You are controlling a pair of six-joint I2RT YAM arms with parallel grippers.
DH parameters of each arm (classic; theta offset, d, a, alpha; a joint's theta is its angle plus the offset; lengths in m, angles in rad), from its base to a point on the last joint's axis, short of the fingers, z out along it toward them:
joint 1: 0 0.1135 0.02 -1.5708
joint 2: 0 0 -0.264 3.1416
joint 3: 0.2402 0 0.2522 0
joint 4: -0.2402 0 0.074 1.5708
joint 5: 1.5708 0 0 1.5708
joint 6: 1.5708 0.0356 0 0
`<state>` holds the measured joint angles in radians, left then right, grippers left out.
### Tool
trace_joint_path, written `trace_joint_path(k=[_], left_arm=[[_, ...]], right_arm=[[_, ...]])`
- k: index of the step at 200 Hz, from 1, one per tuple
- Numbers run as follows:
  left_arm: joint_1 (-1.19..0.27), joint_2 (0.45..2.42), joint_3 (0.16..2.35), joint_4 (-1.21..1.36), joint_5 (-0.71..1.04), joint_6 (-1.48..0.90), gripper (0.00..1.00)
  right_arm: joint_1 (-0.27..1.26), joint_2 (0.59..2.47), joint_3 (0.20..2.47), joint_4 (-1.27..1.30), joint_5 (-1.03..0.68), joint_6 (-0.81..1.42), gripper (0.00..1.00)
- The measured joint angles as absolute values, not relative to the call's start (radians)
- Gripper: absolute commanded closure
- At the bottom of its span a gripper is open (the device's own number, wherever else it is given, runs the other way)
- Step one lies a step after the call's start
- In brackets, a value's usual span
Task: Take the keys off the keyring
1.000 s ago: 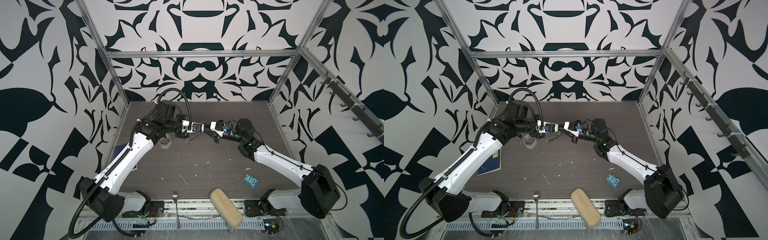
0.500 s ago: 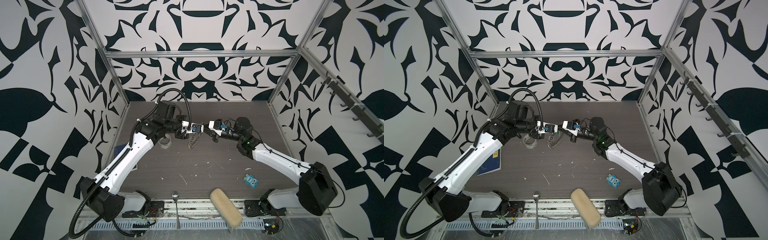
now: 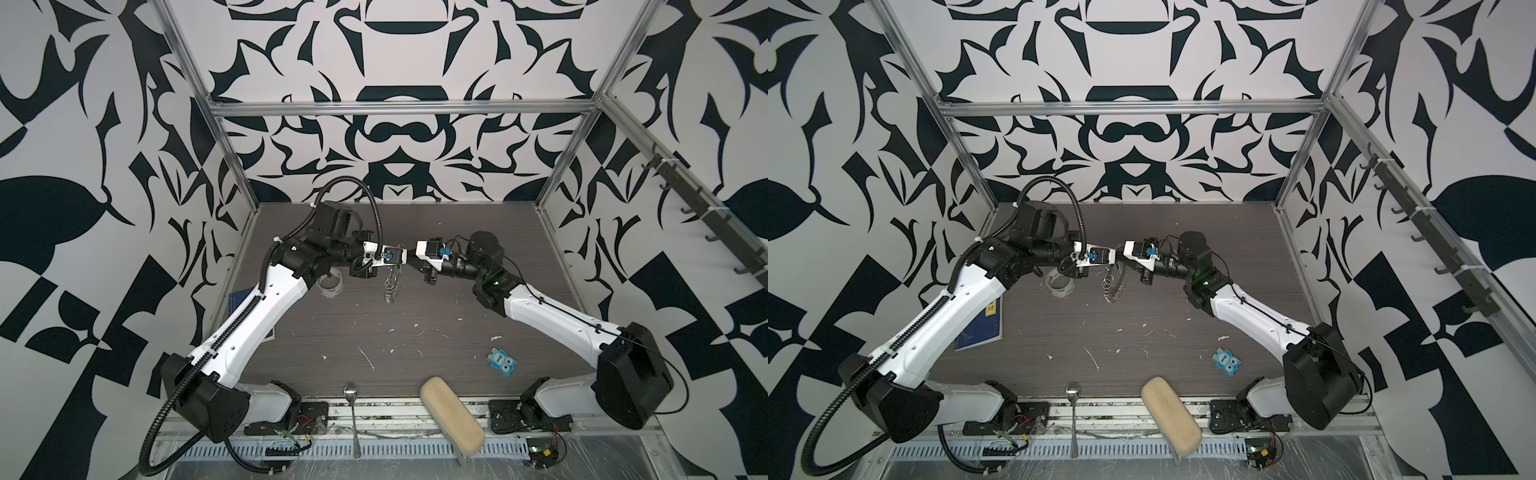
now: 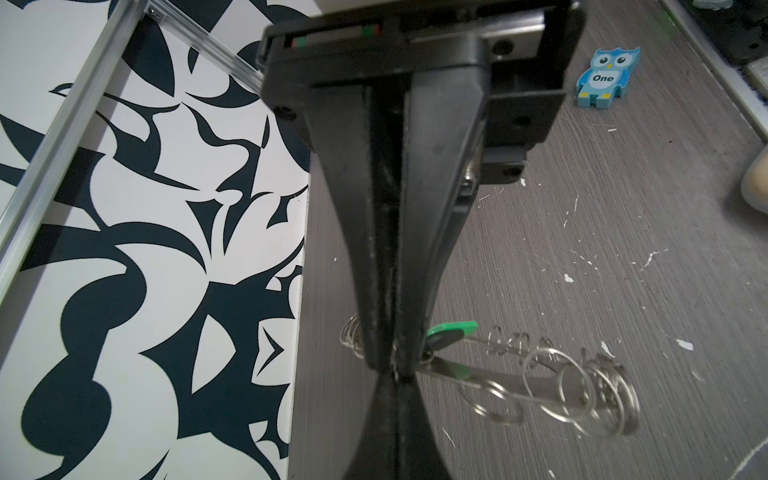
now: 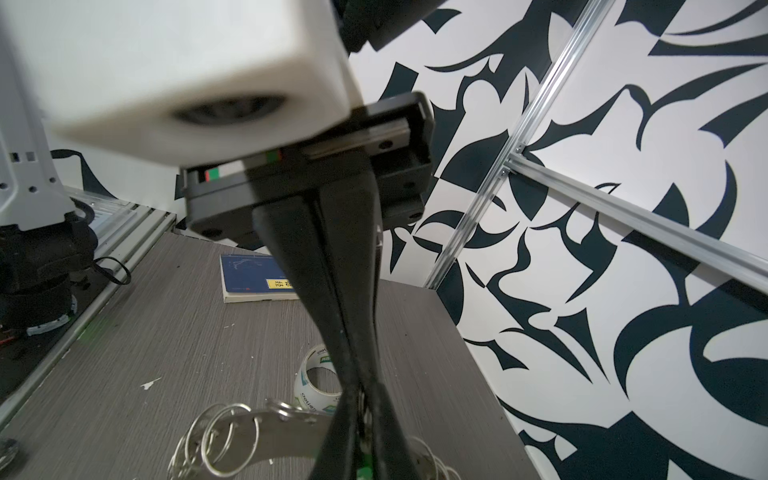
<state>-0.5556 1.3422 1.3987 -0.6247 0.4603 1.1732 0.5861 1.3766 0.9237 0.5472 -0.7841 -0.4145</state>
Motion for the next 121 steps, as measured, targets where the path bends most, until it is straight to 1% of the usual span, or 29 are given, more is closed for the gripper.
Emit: trace_joint_path(k=[95, 104, 110, 121], left_arm=[[-0.555, 1.345, 1.399, -0.626, 0.459, 1.167, 1.00], [-0.555, 1.345, 1.399, -0.626, 0.459, 1.167, 1.00], [-0.555, 1.345, 1.399, -0.626, 0.459, 1.166, 1.00], [-0.554, 1.345, 1.399, -0.626, 0.459, 1.163, 1.00]], right_arm=[[0.585, 1.375, 0.967, 0.415, -0.789, -0.488, 0.91], [0.585, 1.375, 0.972, 0.403, -0.789, -0.496, 0.94], [0.585, 1.375, 0.977, 0.392, -0.789, -0.500, 1.00], [0.585, 1.375, 0.981, 0.382, -0.791, -0.508, 1.00]])
